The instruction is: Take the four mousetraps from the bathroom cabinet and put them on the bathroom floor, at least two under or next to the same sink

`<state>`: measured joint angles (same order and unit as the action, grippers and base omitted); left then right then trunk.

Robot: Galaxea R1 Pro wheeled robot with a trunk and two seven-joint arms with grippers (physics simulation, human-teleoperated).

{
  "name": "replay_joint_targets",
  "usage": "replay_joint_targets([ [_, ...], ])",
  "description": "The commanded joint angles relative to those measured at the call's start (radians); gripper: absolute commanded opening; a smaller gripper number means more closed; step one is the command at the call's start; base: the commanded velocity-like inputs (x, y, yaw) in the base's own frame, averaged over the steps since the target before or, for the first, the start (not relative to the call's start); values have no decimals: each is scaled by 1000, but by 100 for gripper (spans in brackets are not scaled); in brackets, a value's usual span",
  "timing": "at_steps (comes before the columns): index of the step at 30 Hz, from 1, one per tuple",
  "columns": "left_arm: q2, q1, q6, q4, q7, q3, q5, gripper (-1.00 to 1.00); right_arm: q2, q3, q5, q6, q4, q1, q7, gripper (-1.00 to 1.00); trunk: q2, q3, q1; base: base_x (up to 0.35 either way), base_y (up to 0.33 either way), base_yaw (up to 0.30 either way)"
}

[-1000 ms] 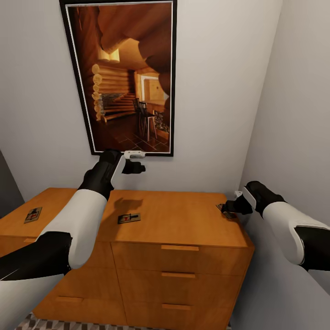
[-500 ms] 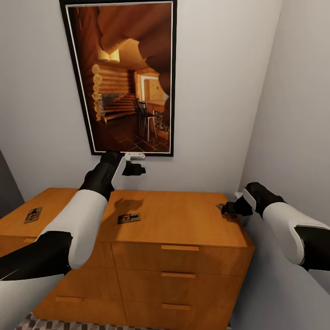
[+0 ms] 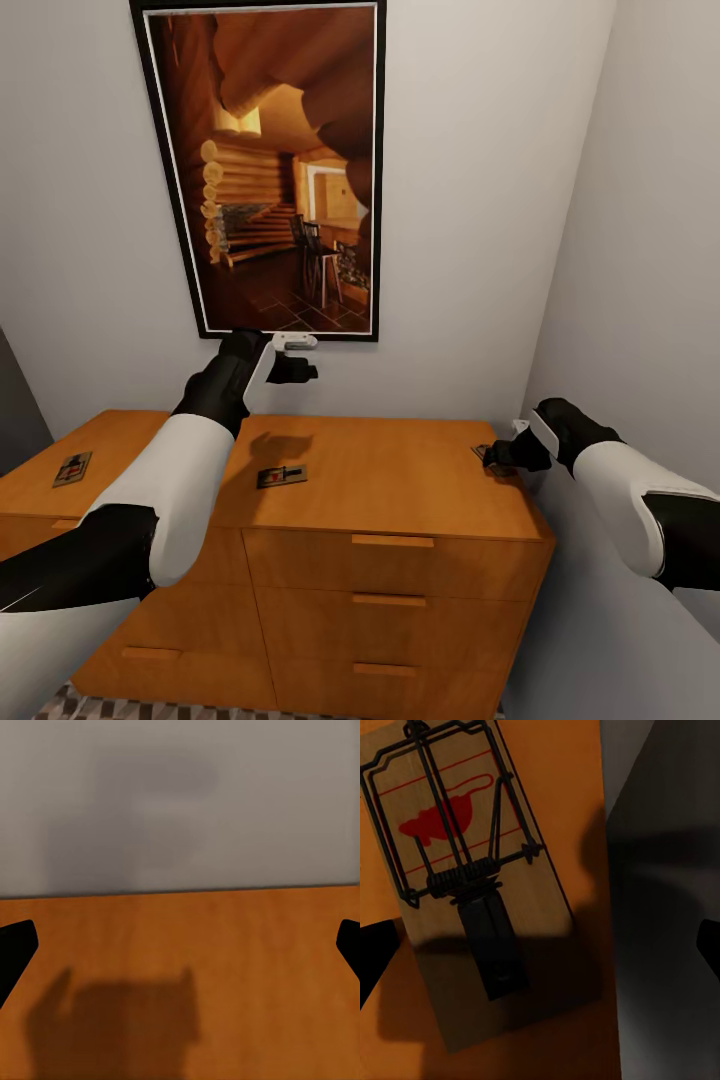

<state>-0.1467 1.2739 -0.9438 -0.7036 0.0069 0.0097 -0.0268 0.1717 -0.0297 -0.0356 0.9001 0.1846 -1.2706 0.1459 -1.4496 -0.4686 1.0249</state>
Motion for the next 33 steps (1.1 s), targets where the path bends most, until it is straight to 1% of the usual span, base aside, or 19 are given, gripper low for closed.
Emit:
replay_joint_targets([
  [1, -1, 1, -4, -1, 1, 1, -2, 100, 0, 2, -17, 3, -25, 0, 4, 100, 0, -1, 0, 0, 0, 0],
  [2, -1, 1, -4, -1, 1, 1, -2, 100, 0, 2, -17, 3, -25, 0, 4, 100, 0, -1, 0, 0, 0, 0],
  [3, -1, 1, -4, -1, 1, 1, -2, 100, 0, 2, -17, 3, -25, 0, 4, -100, 0, -1, 0, 0, 0, 0],
  [23, -2, 1, -4, -2, 1, 1, -1, 100, 2, 2, -18, 4, -26, 1, -2, -100, 0, -1, 0, 0, 0, 0],
  [33, -2, 1, -4, -2, 1, 1, 2, 100, 15, 5, -21, 5, -25, 1, -6, -100, 0, -1, 0, 0, 0, 0],
])
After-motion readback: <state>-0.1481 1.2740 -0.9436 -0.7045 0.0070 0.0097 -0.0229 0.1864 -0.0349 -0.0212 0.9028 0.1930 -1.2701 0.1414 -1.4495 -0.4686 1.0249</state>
